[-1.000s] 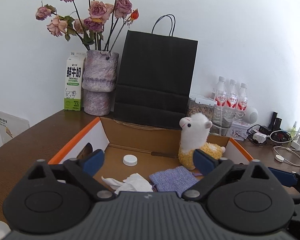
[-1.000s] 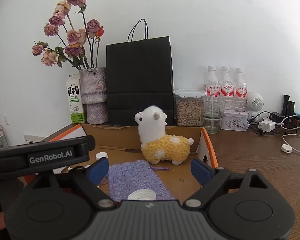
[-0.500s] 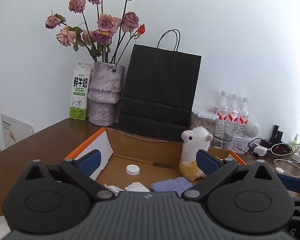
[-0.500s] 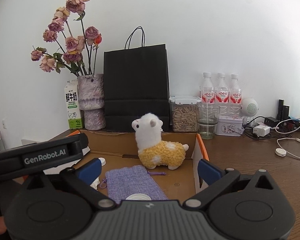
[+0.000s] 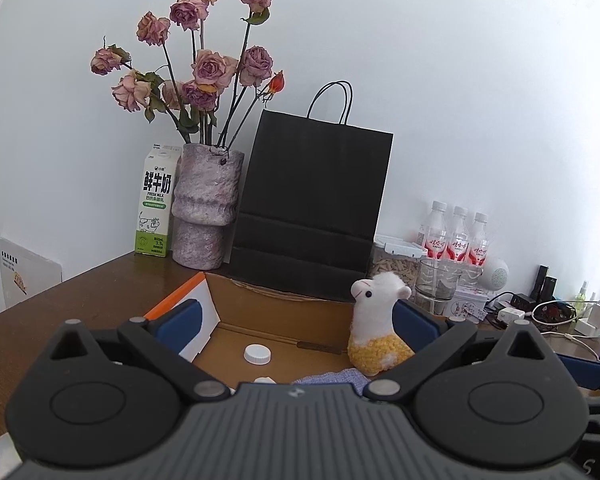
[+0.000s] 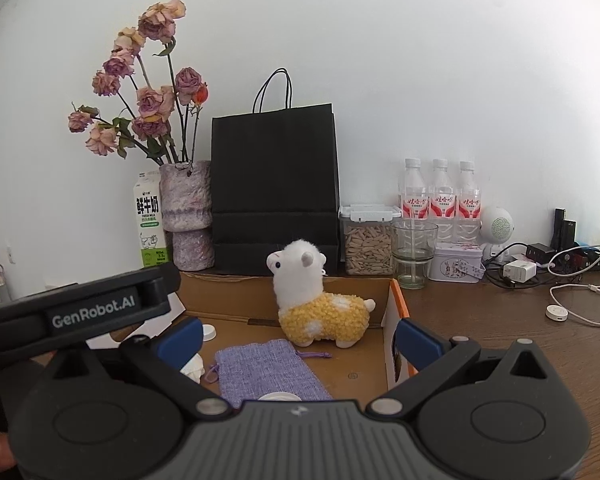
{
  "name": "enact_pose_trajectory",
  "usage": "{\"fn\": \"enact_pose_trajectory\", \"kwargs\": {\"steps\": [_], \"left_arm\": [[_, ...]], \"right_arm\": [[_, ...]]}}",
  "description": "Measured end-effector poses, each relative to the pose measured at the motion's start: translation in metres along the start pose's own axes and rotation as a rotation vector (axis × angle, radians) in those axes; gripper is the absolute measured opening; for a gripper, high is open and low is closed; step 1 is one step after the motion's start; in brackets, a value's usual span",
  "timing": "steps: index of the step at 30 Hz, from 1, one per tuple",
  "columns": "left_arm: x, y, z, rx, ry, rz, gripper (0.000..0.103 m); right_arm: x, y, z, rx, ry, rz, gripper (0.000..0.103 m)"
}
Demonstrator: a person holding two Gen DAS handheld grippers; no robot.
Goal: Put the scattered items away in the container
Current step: 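Withdraw both tools from the box back toward the table items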
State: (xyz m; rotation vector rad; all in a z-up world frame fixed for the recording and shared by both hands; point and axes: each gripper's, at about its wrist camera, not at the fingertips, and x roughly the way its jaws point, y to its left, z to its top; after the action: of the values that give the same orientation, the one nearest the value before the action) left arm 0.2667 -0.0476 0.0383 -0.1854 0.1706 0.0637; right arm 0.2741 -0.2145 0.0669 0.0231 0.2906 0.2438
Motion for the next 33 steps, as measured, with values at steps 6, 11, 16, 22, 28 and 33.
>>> {"fn": "enact_pose_trajectory", "kwargs": {"steps": [6,11,16,22,28,33], "left_arm": [[-0.006,-0.004,-0.001,0.013,-0.016,-0.024,0.103],[-0.016,-0.006,-0.002,0.030,-0.038,-0.035,0.103],[-0.032,-0.005,-0.002,0.043,-0.063,-0.035,0.103],[-0.071,0.008,0.001,0.052,-0.104,-0.052,0.103],[-0.100,0.039,0.009,0.055,-0.077,-0.007,0.103],[-0.120,0.076,0.014,0.039,-0.035,0.046,0.103]], "right_arm": [[-0.008,-0.001,-0.003,-0.008,-0.012,0.008,0.103],[-0.015,0.000,-0.007,-0.017,-0.020,0.016,0.103],[-0.028,0.000,-0.015,-0.023,-0.020,0.023,0.103],[-0.048,0.005,-0.029,-0.044,-0.002,0.030,0.103],[-0.064,0.013,-0.036,-0.075,0.037,0.054,0.103],[-0.075,0.018,-0.048,-0.100,0.085,0.059,0.103]]}}
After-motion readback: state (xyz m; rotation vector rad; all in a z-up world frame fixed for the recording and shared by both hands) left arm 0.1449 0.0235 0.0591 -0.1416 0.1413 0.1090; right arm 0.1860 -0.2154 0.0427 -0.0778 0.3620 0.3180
